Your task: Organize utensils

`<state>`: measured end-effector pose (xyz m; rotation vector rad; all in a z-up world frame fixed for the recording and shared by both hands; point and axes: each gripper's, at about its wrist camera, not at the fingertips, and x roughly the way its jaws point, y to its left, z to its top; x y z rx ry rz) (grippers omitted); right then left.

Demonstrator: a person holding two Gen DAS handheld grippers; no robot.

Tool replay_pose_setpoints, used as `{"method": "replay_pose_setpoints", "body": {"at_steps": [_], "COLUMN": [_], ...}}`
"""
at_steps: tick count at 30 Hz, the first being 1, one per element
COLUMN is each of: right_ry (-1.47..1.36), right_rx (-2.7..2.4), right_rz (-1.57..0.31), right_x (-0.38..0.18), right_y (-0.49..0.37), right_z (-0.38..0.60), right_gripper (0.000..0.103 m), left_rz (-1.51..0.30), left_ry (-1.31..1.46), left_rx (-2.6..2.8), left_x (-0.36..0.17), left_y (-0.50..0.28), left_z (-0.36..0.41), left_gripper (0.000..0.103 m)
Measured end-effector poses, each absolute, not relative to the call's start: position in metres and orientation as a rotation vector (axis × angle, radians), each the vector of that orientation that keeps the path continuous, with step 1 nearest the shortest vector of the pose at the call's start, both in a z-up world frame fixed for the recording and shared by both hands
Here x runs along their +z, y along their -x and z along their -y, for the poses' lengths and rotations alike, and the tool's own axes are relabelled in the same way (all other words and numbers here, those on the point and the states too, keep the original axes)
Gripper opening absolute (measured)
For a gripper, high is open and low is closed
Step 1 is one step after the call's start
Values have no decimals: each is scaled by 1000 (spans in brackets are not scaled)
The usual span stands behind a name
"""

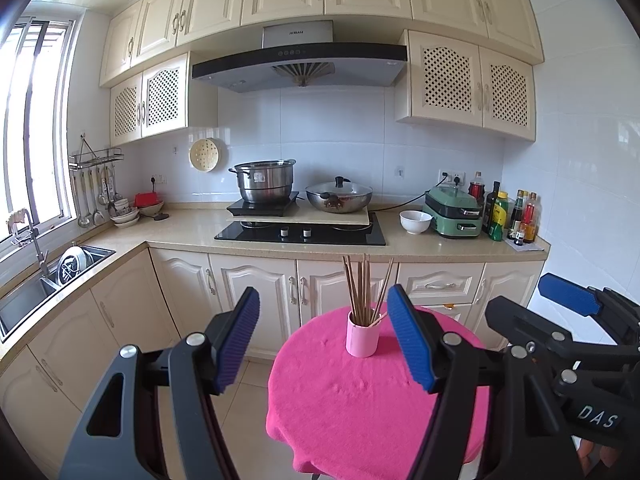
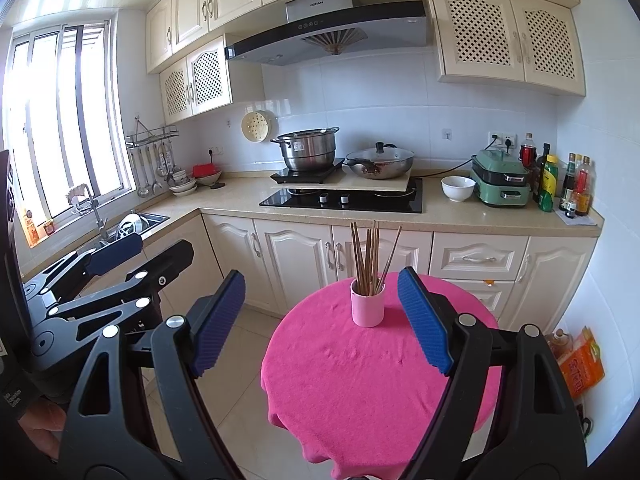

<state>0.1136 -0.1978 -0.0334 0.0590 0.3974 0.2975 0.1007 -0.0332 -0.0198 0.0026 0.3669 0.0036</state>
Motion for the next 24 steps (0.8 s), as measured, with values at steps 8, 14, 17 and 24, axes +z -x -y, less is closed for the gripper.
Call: {"method": "replay_pose_setpoints", "body": {"at_steps": [8, 14, 17, 24], "right_ry": [-56, -55, -55, -56], "right_rx": [300, 302, 302, 303], "right_rz": [-399, -400, -400, -400], "right_x": [-34, -36, -36, -36], "right_y": [-115, -117, -117, -117], "right_z": [197, 199, 199, 199], "right_gripper": [78, 78, 78, 78], "left_rz": [-371, -371, -372, -375], "left_ry": [0, -1, -2, -7], "left_rx": [7, 7, 7, 3], "left_x": [-21, -21, -21, -21], "left_y": [-102, -102, -103, -104], "left_z": [32, 31, 31, 32], "left_gripper": [66, 66, 66, 66]}}
